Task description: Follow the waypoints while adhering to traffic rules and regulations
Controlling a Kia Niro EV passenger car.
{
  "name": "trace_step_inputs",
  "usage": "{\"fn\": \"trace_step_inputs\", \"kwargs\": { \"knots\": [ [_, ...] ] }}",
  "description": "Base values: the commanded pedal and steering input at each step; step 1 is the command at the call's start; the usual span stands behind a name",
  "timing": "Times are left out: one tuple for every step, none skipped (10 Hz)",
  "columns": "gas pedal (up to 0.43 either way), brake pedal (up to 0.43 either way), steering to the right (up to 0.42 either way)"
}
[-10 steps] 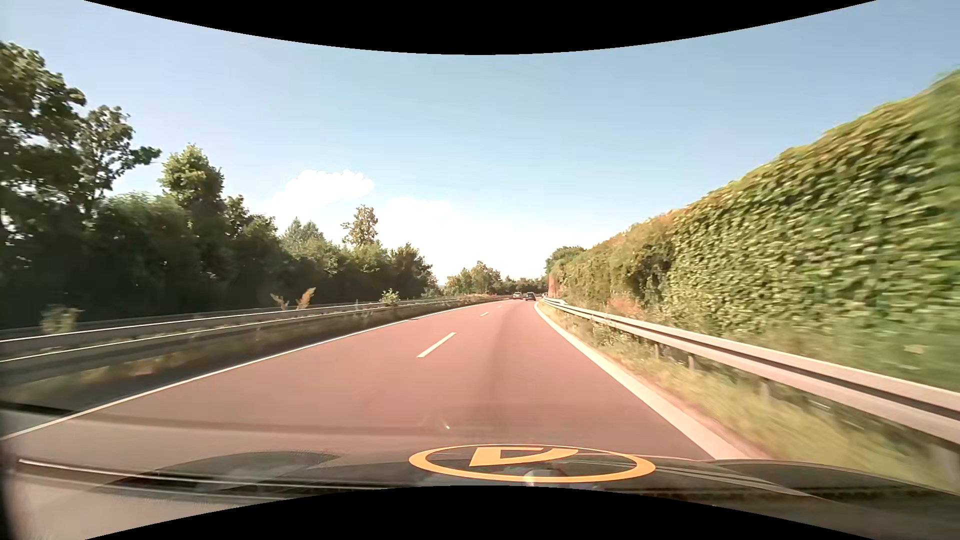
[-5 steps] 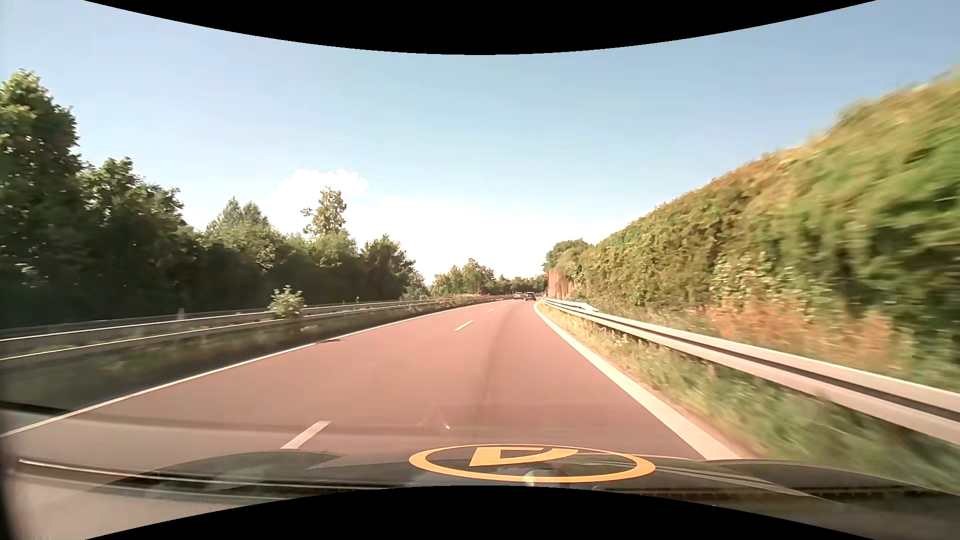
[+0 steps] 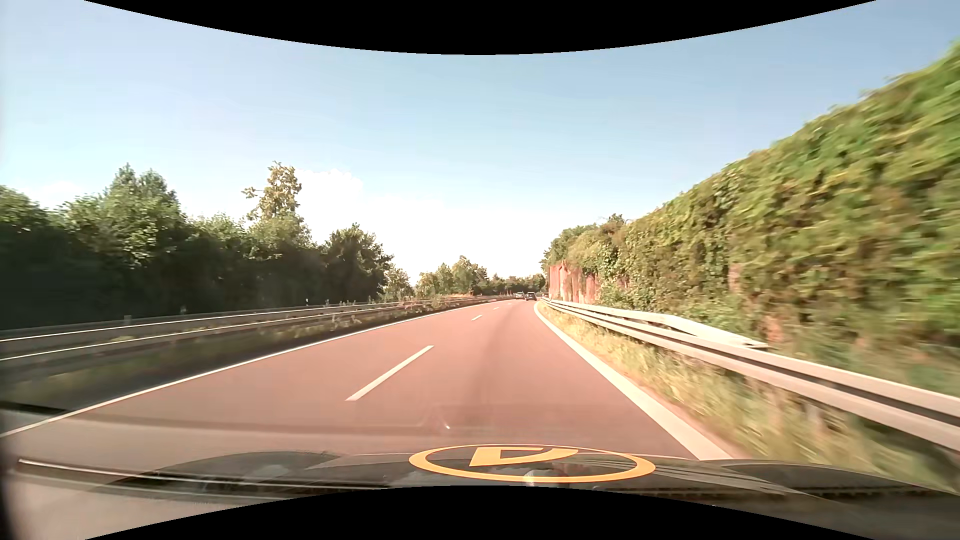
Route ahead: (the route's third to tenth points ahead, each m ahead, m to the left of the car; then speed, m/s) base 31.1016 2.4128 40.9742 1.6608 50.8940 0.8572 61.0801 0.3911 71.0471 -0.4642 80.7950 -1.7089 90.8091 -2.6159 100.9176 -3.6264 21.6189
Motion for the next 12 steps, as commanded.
{"fn": "trace_step_inputs", "kwargs": {
  "knots": [
    [0.177,0.000,0.005],
    [0.177,0.000,0.005],
    [0.177,0.000,0.005],
    [0.177,0.000,0.004],
    [0.177,0.000,0.005],
    [0.177,0.000,0.004],
    [0.177,0.000,0.005],
    [0.177,0.000,0.004],
    [0.177,0.000,0.005],
    [0.177,0.000,0.004],
    [0.177,0.000,0.004],
    [0.177,0.000,0.004]
  ]
}}
